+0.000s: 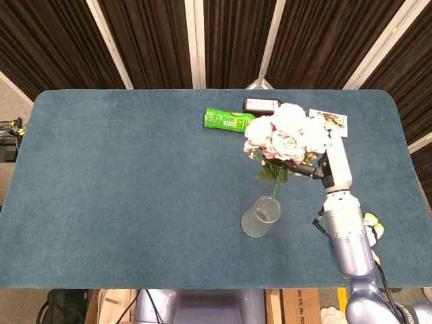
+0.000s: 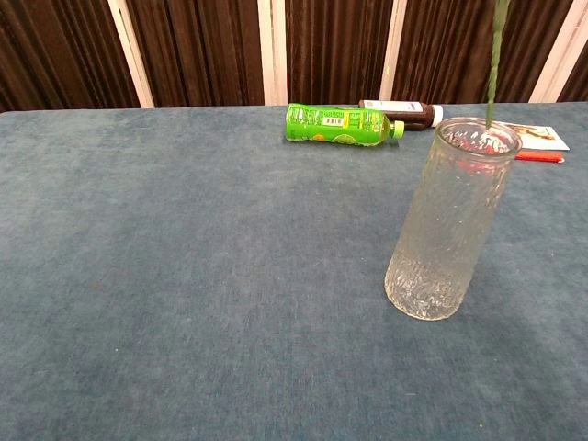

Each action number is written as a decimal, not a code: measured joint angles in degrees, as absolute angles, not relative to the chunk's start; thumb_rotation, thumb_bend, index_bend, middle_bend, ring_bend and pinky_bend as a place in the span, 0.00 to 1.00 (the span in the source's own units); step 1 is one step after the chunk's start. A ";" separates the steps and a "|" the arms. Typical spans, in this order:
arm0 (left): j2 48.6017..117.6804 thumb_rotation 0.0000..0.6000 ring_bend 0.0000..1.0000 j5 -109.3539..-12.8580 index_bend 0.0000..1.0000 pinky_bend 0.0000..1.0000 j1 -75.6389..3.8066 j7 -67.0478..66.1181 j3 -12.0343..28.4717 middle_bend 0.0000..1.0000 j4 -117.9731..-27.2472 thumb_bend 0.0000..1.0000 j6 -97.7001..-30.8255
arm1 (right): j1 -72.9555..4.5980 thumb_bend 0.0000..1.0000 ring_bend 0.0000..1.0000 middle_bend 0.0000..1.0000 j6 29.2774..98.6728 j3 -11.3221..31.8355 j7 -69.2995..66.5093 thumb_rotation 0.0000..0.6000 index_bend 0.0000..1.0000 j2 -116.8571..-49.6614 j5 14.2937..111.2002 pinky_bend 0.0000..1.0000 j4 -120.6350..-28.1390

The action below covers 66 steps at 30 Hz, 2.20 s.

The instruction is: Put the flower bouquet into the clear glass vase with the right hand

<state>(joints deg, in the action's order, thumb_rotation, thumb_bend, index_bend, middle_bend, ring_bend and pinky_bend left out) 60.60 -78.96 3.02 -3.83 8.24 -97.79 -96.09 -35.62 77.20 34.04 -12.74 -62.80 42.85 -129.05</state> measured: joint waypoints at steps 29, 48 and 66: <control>61.20 1.00 0.00 -79.60 0.13 0.04 2.59 -5.97 7.72 0.00 -98.46 0.31 -95.49 | -27.87 0.39 0.59 0.49 72.42 24.32 -23.35 1.00 0.53 -66.99 57.06 0.13 -121.36; 61.28 1.00 0.00 -79.75 0.13 0.04 2.38 -5.63 7.57 0.00 -98.65 0.31 -95.07 | -23.31 0.26 0.25 0.30 67.14 15.52 -31.94 1.00 0.37 -67.34 73.09 0.01 -115.74; 61.24 1.00 0.00 -79.79 0.13 0.04 2.28 -5.40 7.45 0.00 -98.73 0.31 -94.80 | -21.58 0.00 0.01 0.01 64.80 12.24 -41.20 1.00 0.00 -56.16 83.47 0.00 -114.68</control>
